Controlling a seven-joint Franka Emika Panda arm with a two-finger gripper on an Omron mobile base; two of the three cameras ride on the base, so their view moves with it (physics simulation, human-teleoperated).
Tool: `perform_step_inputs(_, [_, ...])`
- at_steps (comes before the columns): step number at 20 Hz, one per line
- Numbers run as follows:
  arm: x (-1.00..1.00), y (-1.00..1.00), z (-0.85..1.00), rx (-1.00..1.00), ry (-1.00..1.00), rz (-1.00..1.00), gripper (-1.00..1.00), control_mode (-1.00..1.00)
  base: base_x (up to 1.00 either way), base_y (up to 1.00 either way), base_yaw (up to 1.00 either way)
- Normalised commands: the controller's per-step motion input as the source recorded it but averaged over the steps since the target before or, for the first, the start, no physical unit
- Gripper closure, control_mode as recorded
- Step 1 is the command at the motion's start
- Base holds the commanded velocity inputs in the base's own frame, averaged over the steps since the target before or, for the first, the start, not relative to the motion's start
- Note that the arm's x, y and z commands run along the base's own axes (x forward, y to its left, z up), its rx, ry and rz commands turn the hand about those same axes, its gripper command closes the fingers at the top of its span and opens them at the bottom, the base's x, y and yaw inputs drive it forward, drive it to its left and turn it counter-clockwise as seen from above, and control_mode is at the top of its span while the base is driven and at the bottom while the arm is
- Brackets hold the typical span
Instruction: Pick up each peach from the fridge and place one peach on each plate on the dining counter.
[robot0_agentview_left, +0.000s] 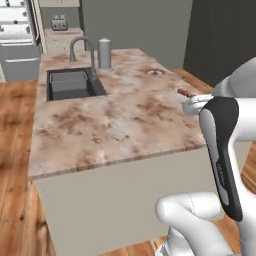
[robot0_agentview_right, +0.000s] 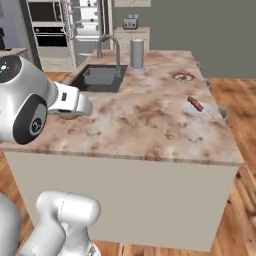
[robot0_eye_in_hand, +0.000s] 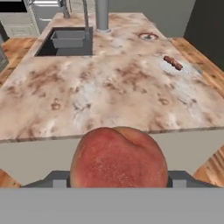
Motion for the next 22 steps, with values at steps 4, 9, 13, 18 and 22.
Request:
perform_step_inputs(4, [0.0,0.0,0.0,0.0,0.0,0.0,1.0,1.0,-0.3,-1.0,0.4])
perform_step_inputs(9, [0.0,0.0,0.0,0.0,0.0,0.0,1.0,1.0,-0.41,-1.0,0.28])
perform_step_inputs(13, [0.0,0.0,0.0,0.0,0.0,0.0,1.0,1.0,-0.18,-1.0,0.29])
perform_step_inputs(18, [0.0,0.0,0.0,0.0,0.0,0.0,1.0,1.0,-0.19,-1.0,0.52])
perform_step_inputs(22, [0.0,0.0,0.0,0.0,0.0,0.0,1.0,1.0,-0.23,-1.0,0.57])
